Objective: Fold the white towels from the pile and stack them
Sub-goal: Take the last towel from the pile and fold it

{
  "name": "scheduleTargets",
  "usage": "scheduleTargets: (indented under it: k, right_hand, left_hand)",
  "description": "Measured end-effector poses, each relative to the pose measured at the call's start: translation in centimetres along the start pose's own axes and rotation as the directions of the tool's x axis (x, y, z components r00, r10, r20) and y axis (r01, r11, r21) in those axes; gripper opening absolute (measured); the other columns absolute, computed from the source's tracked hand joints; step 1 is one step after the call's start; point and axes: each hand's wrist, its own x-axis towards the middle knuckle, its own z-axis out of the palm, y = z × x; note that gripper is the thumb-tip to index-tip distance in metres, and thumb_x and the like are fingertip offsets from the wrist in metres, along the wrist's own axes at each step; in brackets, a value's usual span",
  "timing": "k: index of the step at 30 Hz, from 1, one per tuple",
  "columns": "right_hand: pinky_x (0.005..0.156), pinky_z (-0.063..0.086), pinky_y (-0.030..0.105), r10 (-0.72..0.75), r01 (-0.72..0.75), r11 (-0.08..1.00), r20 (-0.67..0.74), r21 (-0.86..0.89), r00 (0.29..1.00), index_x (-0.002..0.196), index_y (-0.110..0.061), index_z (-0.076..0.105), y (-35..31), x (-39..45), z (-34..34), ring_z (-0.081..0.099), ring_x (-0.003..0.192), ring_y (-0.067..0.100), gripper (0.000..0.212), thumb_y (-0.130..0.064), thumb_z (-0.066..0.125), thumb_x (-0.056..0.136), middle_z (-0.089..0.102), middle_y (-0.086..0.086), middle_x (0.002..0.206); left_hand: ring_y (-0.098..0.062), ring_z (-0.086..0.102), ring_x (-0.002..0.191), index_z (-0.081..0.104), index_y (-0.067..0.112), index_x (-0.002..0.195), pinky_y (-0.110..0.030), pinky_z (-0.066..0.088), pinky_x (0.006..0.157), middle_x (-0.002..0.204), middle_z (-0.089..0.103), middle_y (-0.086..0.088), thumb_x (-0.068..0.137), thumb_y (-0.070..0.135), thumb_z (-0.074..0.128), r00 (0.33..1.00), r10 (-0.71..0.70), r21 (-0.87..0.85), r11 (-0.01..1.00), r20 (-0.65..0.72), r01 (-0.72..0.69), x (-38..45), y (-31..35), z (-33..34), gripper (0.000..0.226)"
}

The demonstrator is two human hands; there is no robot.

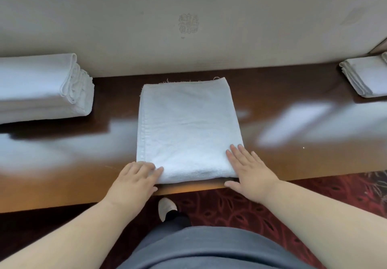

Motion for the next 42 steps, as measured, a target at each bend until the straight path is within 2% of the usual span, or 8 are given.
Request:
scheduleTargets:
  k: [6, 10, 14, 20, 26, 30, 35, 42]
  right_hand:
    - [0.119, 0.020, 0.036, 0.045, -0.050, 0.998, -0.153, -0.028, 0.987, 0.156, -0.023, 0.024, 0.7, -1.6, 0.7, 0.019, 0.149, 0.021, 0.080, -0.054, 0.059, 0.091, 0.023, -0.001, 0.162]
    - [0.099, 0.035, 0.031, 0.007, -0.031, 0.988, -0.161, -0.148, 0.987, 0.125, -0.026, 0.049, 0.3, -1.0, -1.3, 0.047, 0.118, 0.021, 0.046, -0.020, 0.064, 0.082, 0.051, -0.004, 0.123]
    - [0.090, 0.037, 0.033, -0.054, 0.029, 0.963, -0.086, -0.270, 0.995, 0.114, -0.023, 0.049, -0.5, -1.7, -2.3, 0.050, 0.104, 0.023, 0.038, -0.016, 0.061, 0.078, 0.052, -0.002, 0.109]
    - [0.100, 0.037, 0.026, 0.016, -0.002, 0.970, -0.057, 0.244, 0.998, 0.120, -0.028, 0.059, 1.0, -4.8, -2.9, 0.043, 0.113, 0.015, 0.046, -0.029, 0.053, 0.074, 0.049, -0.014, 0.108]
    - [0.075, 0.047, 0.018, 0.222, -0.110, 0.668, -0.056, 0.736, 0.973, 0.094, -0.042, 0.062, 2.4, -5.2, -7.5, 0.062, 0.089, 0.003, 0.028, -0.026, 0.058, 0.071, 0.069, -0.016, 0.096]
    - [0.060, 0.042, 0.015, 0.376, -0.110, 0.503, -0.103, 0.857, 0.921, 0.092, -0.047, 0.057, 2.3, -2.8, -9.3, 0.058, 0.073, -0.009, 0.020, -0.029, 0.055, 0.085, 0.067, -0.020, 0.081]
    - [0.072, 0.043, 0.019, 0.518, -0.065, 0.348, -0.134, 0.935, 0.845, 0.100, -0.041, 0.059, 1.4, 1.7, -11.1, 0.059, 0.086, -0.015, 0.014, -0.048, 0.055, 0.088, 0.068, -0.020, 0.097]
    - [0.069, 0.041, 0.020, 0.624, -0.134, 0.350, -0.124, 0.927, 0.772, 0.112, -0.042, 0.049, 1.7, 8.9, -13.4, 0.058, 0.092, -0.002, 0.024, -0.057, 0.049, 0.093, 0.063, -0.019, 0.100]
  left_hand:
    - [-0.019, 0.044, 0.123, 0.034, 0.025, 0.145, -0.030, 0.031, 0.104, 0.135, 0.044, 0.005, 0.090, 0.039, 0.058, 0.971, -0.196, 0.057, 0.980, 0.133, 0.190, 1.2, 0.7, 0.4, 0.061]
    - [-0.017, 0.049, 0.110, 0.040, 0.022, 0.125, -0.026, 0.039, 0.090, 0.120, 0.048, 0.003, 0.084, 0.007, 0.047, 0.966, -0.179, 0.150, 0.977, 0.187, 0.152, 2.7, 1.0, -0.8, 0.044]
    - [-0.018, 0.051, 0.111, 0.044, 0.022, 0.124, -0.028, 0.040, 0.088, 0.119, 0.051, 0.003, 0.087, 0.011, 0.046, 0.946, -0.169, 0.166, 0.978, 0.276, 0.127, 2.5, 1.2, -1.6, 0.039]
    - [-0.015, 0.050, 0.107, 0.062, 0.034, 0.102, -0.027, 0.043, 0.088, 0.104, 0.055, 0.013, 0.077, 0.031, 0.053, 0.920, -0.282, -0.265, 0.897, 0.271, 0.353, -0.6, 0.3, -3.4, 0.027]
    - [0.000, 0.062, 0.072, 0.066, 0.048, 0.079, -0.022, 0.042, 0.059, 0.075, 0.067, 0.017, 0.076, 0.037, 0.066, 0.819, -0.488, -0.676, 0.496, 0.301, 0.544, -0.1, -0.9, -7.2, 0.011]
    - [-0.005, 0.054, 0.058, 0.059, 0.035, 0.073, -0.023, 0.038, 0.053, 0.061, 0.060, 0.007, 0.086, 0.034, 0.068, 0.768, -0.578, -0.795, 0.310, 0.278, 0.521, 2.7, -2.4, -8.0, 0.016]
    - [-0.003, 0.056, 0.080, 0.053, 0.032, 0.106, -0.020, 0.038, 0.058, 0.094, 0.061, 0.010, 0.091, 0.037, 0.060, 0.716, -0.650, -0.889, 0.134, 0.255, 0.438, 7.2, -4.8, -8.2, 0.017]
    - [-0.007, 0.050, 0.062, 0.038, 0.044, 0.124, -0.017, 0.038, 0.046, 0.082, 0.048, 0.015, 0.098, 0.042, 0.042, 0.668, -0.707, -0.882, 0.138, 0.230, 0.450, 13.7, -7.2, -7.7, 0.026]
